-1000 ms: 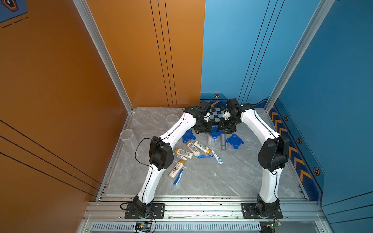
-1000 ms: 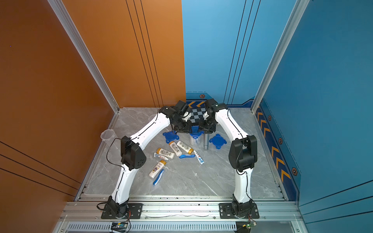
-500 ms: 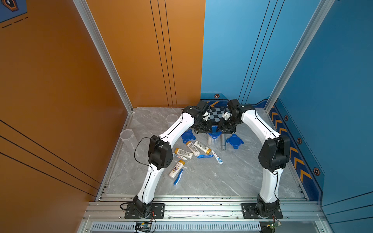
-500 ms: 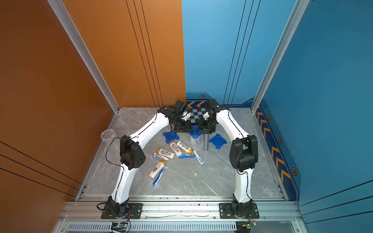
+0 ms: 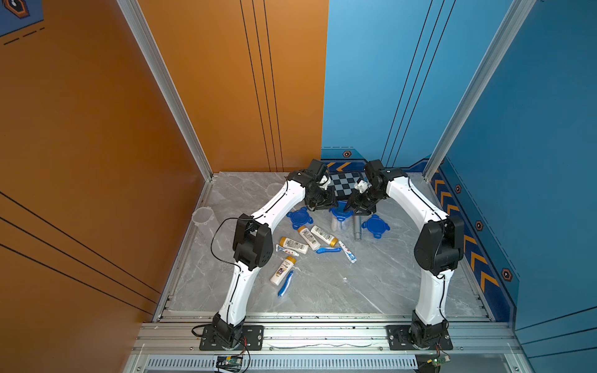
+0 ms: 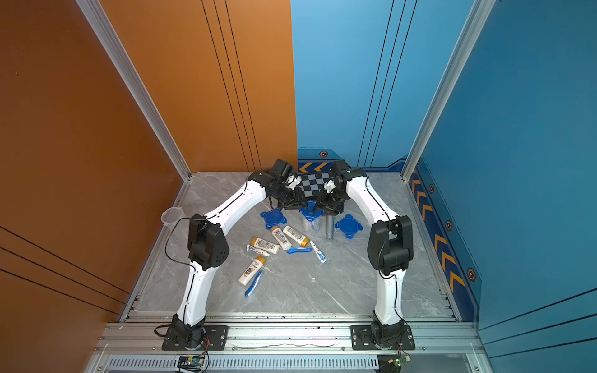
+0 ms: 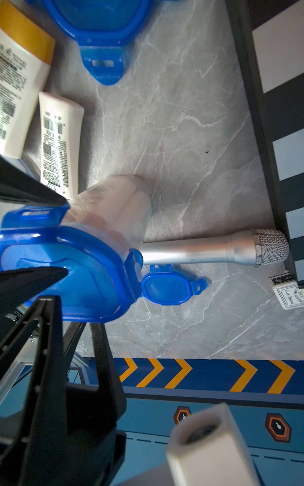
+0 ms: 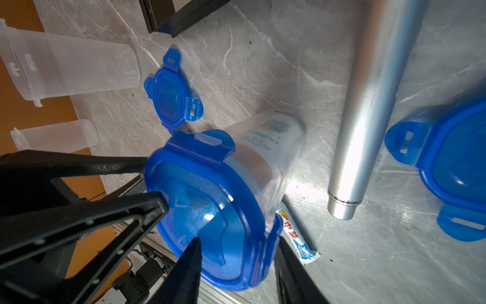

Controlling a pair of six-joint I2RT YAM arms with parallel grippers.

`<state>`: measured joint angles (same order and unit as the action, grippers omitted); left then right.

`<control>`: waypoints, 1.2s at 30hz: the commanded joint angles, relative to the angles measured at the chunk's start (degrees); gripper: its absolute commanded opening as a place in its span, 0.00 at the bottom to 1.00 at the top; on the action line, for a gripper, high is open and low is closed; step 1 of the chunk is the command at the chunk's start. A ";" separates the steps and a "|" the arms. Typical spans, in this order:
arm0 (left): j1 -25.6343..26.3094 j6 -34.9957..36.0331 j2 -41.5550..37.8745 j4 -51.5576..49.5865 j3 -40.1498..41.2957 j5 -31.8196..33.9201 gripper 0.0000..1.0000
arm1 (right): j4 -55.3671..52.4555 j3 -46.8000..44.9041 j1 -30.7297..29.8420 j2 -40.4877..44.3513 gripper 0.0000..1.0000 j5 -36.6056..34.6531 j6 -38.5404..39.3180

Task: Pack away toiletry kits
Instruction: Close the fastener on the container.

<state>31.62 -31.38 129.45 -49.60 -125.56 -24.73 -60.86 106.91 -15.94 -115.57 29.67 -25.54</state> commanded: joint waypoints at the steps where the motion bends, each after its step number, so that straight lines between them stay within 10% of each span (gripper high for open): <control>1: 1.60 -1.27 0.01 2.34 1.53 -6.02 0.39 | 3.15 -1.86 -1.74 -2.91 0.46 1.87 -0.63; 28: 0.90 -6.96 0.49 7.15 3.76 -10.51 0.44 | 5.88 -2.92 -1.87 -4.49 0.46 2.35 -1.53; 36: -0.82 -5.63 -2.47 7.09 6.71 -7.29 0.67 | 5.70 -3.64 -0.28 -1.03 0.52 -0.96 -1.18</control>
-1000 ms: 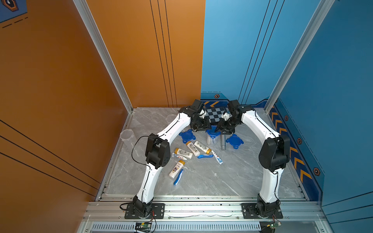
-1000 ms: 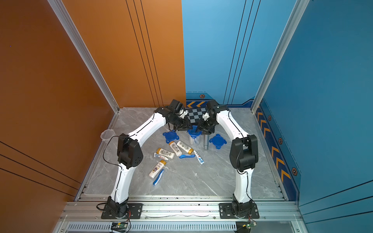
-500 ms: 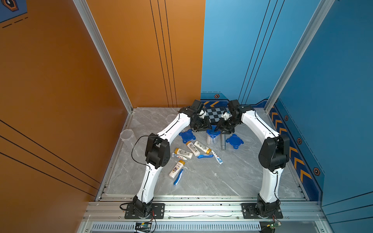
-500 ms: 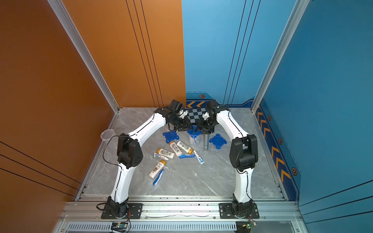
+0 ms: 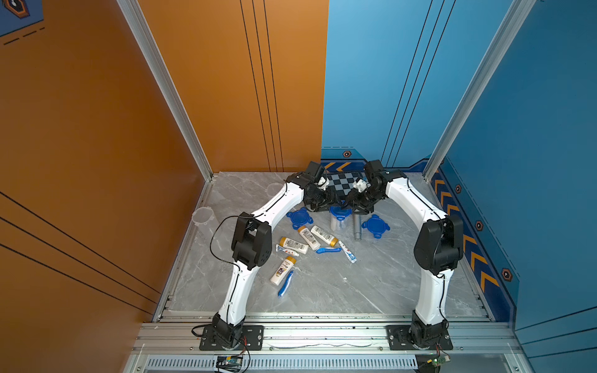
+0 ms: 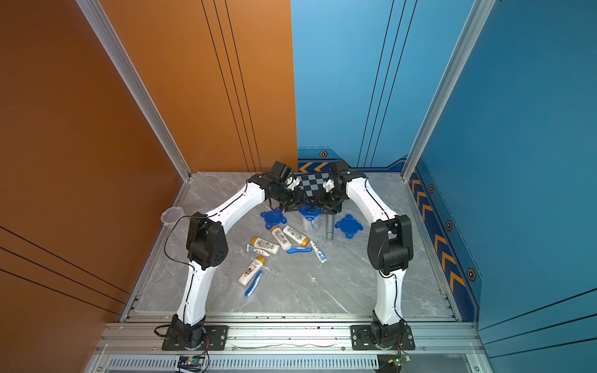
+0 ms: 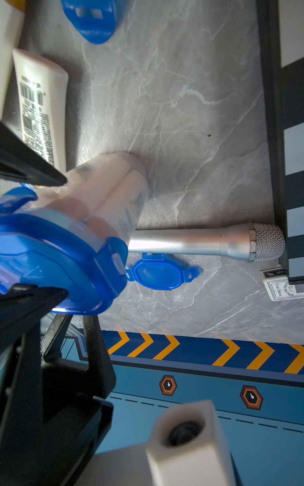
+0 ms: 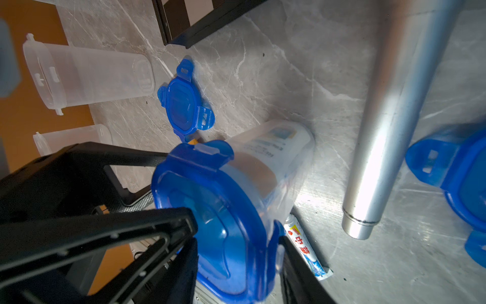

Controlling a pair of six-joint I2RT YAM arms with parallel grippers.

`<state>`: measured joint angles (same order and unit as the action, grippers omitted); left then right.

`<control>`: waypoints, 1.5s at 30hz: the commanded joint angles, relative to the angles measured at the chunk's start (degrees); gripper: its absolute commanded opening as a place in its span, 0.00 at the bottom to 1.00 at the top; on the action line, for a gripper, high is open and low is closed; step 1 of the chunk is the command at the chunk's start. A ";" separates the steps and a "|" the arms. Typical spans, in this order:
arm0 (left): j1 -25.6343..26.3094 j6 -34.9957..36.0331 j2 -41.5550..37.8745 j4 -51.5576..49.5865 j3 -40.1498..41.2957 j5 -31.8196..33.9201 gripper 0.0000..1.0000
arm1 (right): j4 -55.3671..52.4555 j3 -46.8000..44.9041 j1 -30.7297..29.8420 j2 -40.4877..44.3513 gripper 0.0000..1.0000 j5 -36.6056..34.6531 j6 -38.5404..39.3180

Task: Pack away toiletry kits
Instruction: Close the fastener on the container, then pick up the toiletry item from the center of the board.

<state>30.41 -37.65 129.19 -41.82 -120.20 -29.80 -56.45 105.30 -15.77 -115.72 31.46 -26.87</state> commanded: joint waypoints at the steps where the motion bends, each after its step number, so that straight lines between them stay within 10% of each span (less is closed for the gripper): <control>1: 0.15 0.82 -2.39 -0.72 1.42 -2.03 0.71 | 1.29 -2.02 -0.25 -0.67 0.53 -2.76 0.30; 20: -0.63 11.67 -11.54 -16.46 1.93 13.76 0.93 | 0.55 -4.07 -1.17 9.97 0.97 -12.77 7.42; 30: -1.58 13.65 -18.98 -24.10 10.06 21.37 0.94 | 0.52 -6.56 -6.67 15.52 1.00 -20.23 12.02; 45: -15.48 10.27 -22.75 -24.04 11.71 29.85 0.75 | -2.87 17.75 -12.68 -0.45 0.99 -18.97 8.13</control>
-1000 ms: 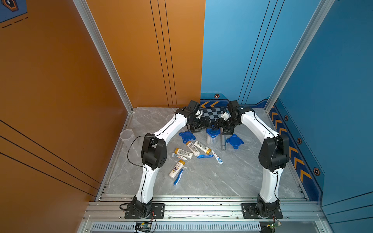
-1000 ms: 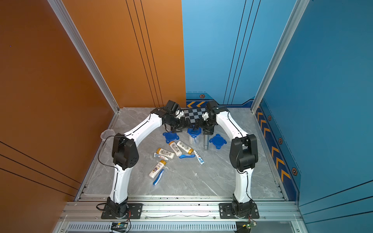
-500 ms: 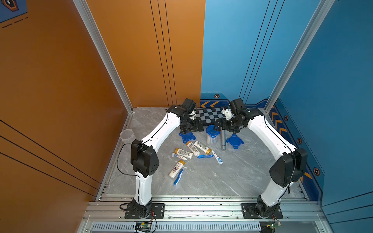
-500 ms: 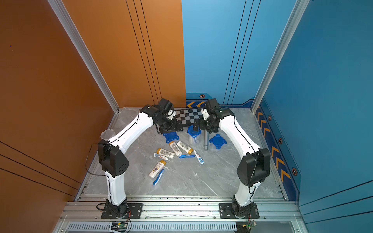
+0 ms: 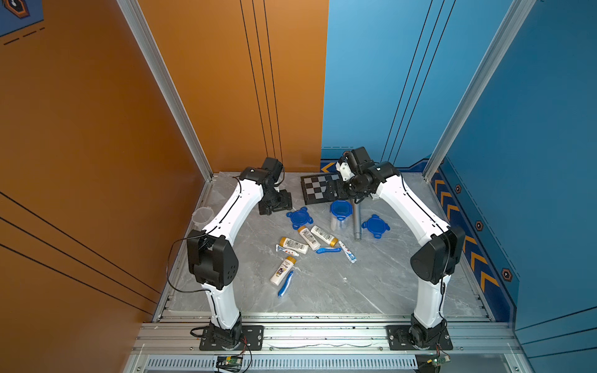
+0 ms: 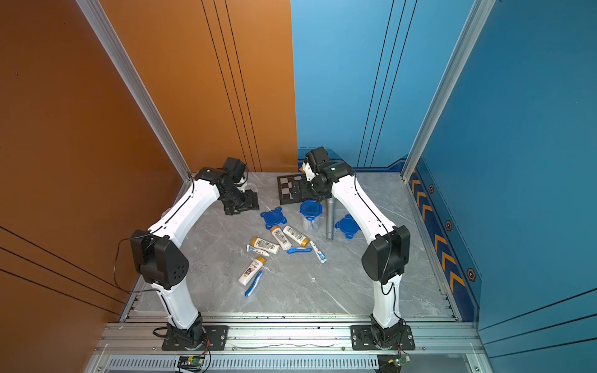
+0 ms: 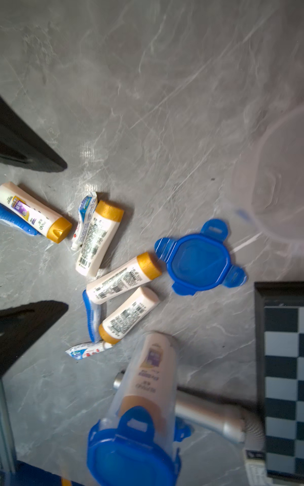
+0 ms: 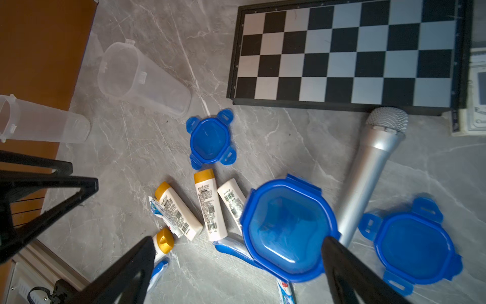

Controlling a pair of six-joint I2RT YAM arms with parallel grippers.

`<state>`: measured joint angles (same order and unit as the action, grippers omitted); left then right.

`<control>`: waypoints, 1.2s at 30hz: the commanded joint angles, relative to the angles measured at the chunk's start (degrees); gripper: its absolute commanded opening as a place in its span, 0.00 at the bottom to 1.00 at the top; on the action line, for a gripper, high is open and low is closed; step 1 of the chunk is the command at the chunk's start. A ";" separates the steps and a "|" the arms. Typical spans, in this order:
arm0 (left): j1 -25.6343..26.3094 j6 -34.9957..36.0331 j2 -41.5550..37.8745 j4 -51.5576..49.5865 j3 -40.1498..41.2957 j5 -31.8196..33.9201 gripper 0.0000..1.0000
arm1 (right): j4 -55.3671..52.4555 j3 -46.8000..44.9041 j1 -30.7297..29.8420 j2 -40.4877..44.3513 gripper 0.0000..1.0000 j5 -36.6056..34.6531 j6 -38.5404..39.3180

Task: Pack away toiletry kits
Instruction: Pick up the toiletry item from the center of the board.

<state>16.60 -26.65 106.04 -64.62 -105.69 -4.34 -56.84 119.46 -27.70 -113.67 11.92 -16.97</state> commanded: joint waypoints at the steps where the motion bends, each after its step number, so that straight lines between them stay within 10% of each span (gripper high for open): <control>1: -2.61 -1.03 1.21 -1.23 -3.74 5.35 0.74 | -2.57 4.31 -0.97 -2.99 0.99 0.89 -1.80; 8: -5.73 -1.10 5.67 -1.28 -10.26 5.57 0.69 | -2.24 4.73 -3.04 -3.01 1.00 2.27 1.15; 22: -6.66 -4.01 -10.23 1.95 16.60 -3.63 0.69 | -5.04 6.21 -11.97 -9.60 0.89 4.42 9.93; 36: -10.42 -7.45 -16.85 4.43 26.09 -5.01 0.70 | -0.86 2.78 -21.76 -20.16 0.67 1.39 15.77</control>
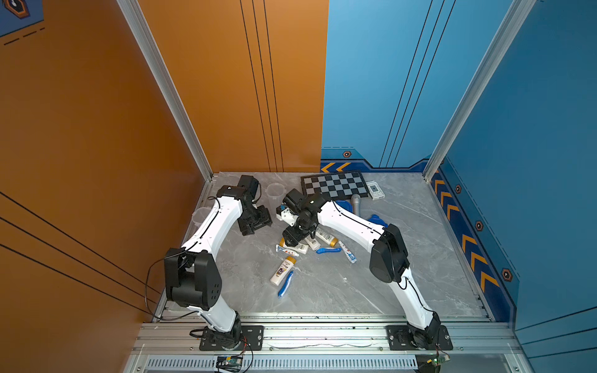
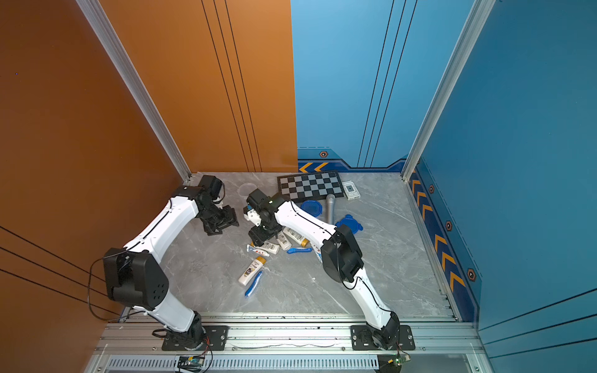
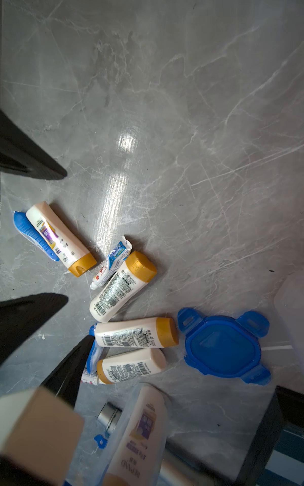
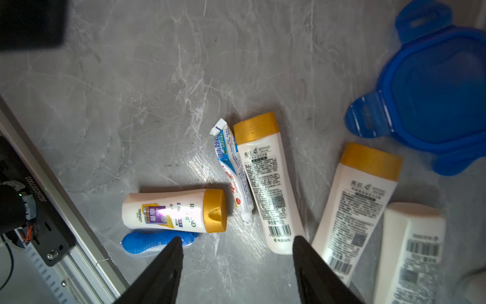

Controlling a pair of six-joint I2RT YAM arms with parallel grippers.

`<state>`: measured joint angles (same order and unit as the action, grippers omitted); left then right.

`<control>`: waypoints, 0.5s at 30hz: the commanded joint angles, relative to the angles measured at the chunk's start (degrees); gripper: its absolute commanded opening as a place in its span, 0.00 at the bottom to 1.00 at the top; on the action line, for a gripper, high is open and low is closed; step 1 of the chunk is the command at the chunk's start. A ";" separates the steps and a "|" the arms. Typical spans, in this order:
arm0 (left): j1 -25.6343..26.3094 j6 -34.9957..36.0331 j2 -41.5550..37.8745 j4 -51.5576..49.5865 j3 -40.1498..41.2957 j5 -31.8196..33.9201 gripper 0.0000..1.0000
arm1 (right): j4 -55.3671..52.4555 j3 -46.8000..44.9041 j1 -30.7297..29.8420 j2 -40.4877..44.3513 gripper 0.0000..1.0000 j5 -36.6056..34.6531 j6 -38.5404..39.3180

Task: Pack away toiletry kits
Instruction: Pick up the toiletry item from the center of the board.

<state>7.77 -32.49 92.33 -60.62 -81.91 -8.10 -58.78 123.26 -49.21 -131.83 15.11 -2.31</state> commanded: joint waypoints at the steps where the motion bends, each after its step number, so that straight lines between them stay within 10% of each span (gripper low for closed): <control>1: -2.13 -1.62 -3.68 0.46 2.82 -1.55 0.70 | 1.25 -1.06 -0.29 -2.57 0.67 -2.35 0.87; 15: -3.20 -0.87 -3.92 0.43 1.09 -3.72 0.70 | 2.62 -1.30 0.25 -7.93 0.64 -9.85 0.06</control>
<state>4.71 -33.08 88.53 -59.83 -79.13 -10.20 -56.45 121.91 -49.43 -138.43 8.45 -2.35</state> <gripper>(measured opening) 0.702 0.645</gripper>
